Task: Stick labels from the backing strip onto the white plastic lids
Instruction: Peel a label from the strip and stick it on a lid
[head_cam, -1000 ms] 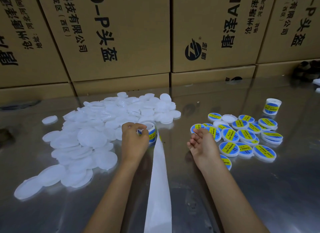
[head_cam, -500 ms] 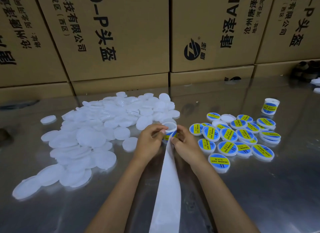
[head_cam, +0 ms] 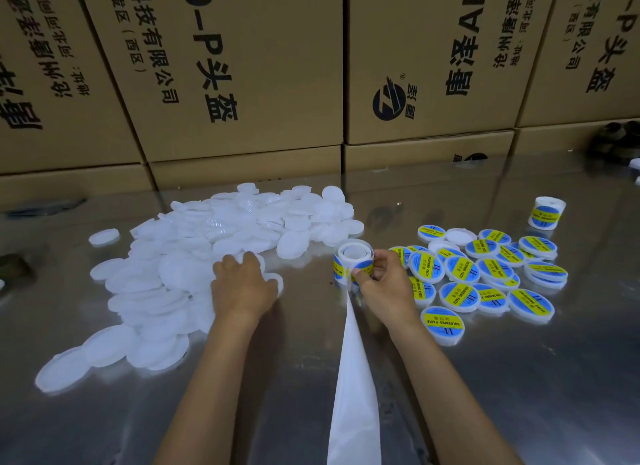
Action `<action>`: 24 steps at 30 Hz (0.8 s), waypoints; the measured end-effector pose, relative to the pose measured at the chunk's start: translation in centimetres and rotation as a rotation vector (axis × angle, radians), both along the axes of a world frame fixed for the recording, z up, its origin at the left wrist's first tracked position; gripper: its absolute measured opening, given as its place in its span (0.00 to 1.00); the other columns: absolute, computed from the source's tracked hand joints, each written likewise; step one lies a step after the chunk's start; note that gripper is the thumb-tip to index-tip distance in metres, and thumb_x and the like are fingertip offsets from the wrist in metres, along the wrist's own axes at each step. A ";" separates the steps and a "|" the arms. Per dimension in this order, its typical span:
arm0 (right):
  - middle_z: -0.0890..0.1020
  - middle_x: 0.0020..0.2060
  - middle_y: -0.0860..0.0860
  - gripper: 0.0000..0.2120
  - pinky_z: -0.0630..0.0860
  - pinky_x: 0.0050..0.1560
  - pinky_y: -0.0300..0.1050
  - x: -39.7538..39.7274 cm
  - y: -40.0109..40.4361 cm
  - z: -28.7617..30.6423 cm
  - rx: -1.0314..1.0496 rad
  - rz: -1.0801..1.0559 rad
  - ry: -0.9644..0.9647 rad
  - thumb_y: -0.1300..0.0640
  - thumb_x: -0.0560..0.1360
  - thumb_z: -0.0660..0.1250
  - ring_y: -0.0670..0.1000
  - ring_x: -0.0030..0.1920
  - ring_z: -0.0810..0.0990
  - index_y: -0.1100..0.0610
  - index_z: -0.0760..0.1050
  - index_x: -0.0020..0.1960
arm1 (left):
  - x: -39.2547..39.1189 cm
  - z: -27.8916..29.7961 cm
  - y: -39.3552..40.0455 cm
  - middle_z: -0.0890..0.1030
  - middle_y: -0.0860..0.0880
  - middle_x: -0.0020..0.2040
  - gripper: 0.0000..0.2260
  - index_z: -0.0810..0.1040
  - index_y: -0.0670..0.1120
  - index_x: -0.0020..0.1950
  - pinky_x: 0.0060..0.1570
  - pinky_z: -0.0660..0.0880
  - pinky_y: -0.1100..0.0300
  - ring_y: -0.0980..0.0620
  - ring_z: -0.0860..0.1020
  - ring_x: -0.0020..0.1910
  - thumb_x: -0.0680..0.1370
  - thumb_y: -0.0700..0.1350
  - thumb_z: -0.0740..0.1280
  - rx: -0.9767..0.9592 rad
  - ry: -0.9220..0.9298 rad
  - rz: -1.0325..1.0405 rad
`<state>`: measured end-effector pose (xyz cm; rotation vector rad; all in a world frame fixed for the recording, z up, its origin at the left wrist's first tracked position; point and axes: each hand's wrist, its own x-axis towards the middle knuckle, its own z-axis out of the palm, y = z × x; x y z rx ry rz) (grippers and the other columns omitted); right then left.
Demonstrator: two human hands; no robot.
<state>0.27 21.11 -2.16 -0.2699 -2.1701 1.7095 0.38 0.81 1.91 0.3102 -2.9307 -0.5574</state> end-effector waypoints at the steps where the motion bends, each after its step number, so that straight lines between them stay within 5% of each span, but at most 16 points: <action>1: 0.79 0.48 0.47 0.14 0.75 0.54 0.43 0.0 0.0 0.0 0.006 -0.001 0.001 0.62 0.74 0.72 0.49 0.49 0.79 0.53 0.70 0.55 | 0.0 0.0 -0.4 0.68 0.40 0.68 0.23 0.70 0.44 0.70 0.63 0.67 0.51 0.40 0.63 0.69 0.80 0.54 0.66 0.006 -0.066 0.009; 5: 0.78 0.43 0.40 0.15 0.71 0.40 0.27 -0.1 0.1 -0.2 -0.009 0.014 0.003 0.62 0.73 0.72 0.38 0.42 0.78 0.51 0.71 0.53 | -0.5 -0.3 -0.7 0.67 0.39 0.69 0.29 0.69 0.43 0.71 0.64 0.65 0.52 0.41 0.61 0.71 0.78 0.61 0.67 0.073 -0.164 -0.020; 9: 0.78 0.44 0.38 0.15 0.68 0.36 0.22 0.0 0.1 -0.3 -0.015 0.025 -0.009 0.62 0.71 0.72 0.29 0.37 0.75 0.50 0.72 0.54 | -0.8 -0.3 -0.1 0.73 0.42 0.66 0.24 0.77 0.45 0.64 0.62 0.63 0.55 0.42 0.63 0.69 0.77 0.60 0.69 0.085 -0.169 -0.102; 13: 0.78 0.44 0.40 0.14 0.69 0.37 0.23 -0.1 0.2 -0.2 -0.061 0.026 0.004 0.62 0.73 0.71 0.33 0.39 0.77 0.51 0.72 0.54 | -0.5 0.1 0.7 0.79 0.45 0.56 0.16 0.76 0.47 0.51 0.61 0.71 0.53 0.44 0.73 0.61 0.72 0.52 0.77 0.311 -0.102 -0.118; 18: 0.78 0.45 0.40 0.17 0.71 0.41 0.28 0.0 0.5 -0.1 -0.091 0.030 0.005 0.63 0.72 0.71 0.35 0.44 0.76 0.51 0.71 0.55 | -0.5 0.2 1.4 0.81 0.37 0.57 0.16 0.70 0.47 0.56 0.55 0.79 0.45 0.40 0.80 0.52 0.75 0.36 0.73 0.799 0.023 -0.128; 21: 0.79 0.45 0.41 0.18 0.71 0.36 0.26 0.0 0.4 -0.2 -0.064 0.069 -0.017 0.64 0.69 0.73 0.33 0.39 0.78 0.48 0.71 0.51 | 0.1 0.7 2.4 0.79 0.34 0.55 0.19 0.72 0.52 0.60 0.34 0.80 0.55 0.43 0.81 0.41 0.77 0.32 0.68 0.973 0.143 -0.264; 24: 0.81 0.47 0.45 0.19 0.76 0.43 0.34 0.0 0.1 -0.4 0.005 0.077 -0.031 0.61 0.67 0.76 0.38 0.43 0.80 0.46 0.70 0.49 | 0.5 1.1 3.6 0.76 0.36 0.57 0.15 0.78 0.50 0.55 0.36 0.82 0.57 0.39 0.83 0.47 0.78 0.30 0.66 1.080 0.196 -0.332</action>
